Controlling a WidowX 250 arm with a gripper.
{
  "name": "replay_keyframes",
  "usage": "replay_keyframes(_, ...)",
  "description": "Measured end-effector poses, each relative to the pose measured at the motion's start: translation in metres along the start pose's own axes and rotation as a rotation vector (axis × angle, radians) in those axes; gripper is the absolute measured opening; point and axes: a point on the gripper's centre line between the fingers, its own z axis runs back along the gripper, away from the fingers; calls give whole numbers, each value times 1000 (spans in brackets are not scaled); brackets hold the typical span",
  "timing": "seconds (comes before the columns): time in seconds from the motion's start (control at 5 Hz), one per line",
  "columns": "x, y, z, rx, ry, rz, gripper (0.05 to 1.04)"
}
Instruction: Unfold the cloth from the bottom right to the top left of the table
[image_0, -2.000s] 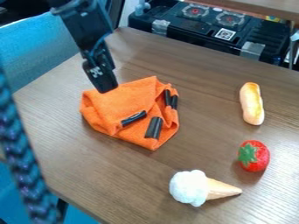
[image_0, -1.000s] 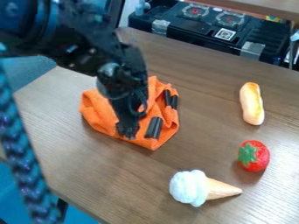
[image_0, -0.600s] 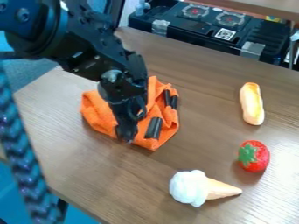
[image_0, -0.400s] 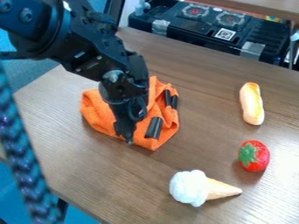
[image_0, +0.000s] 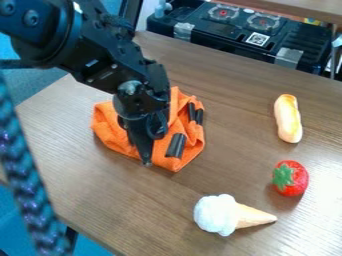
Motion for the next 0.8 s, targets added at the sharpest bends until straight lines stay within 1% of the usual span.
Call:
replay_keyframes(0.2, -1, -1, 0, -6, 7, -5, 57)
replay_keyframes(0.4, -2, -3, 0, -26, 12, -7, 50)
replay_keyframes(0.6, 0, 13, 2, -47, 7, 31, 50)
replay_keyframes(0.8, 3, 43, 9, -79, -11, 115, 50)
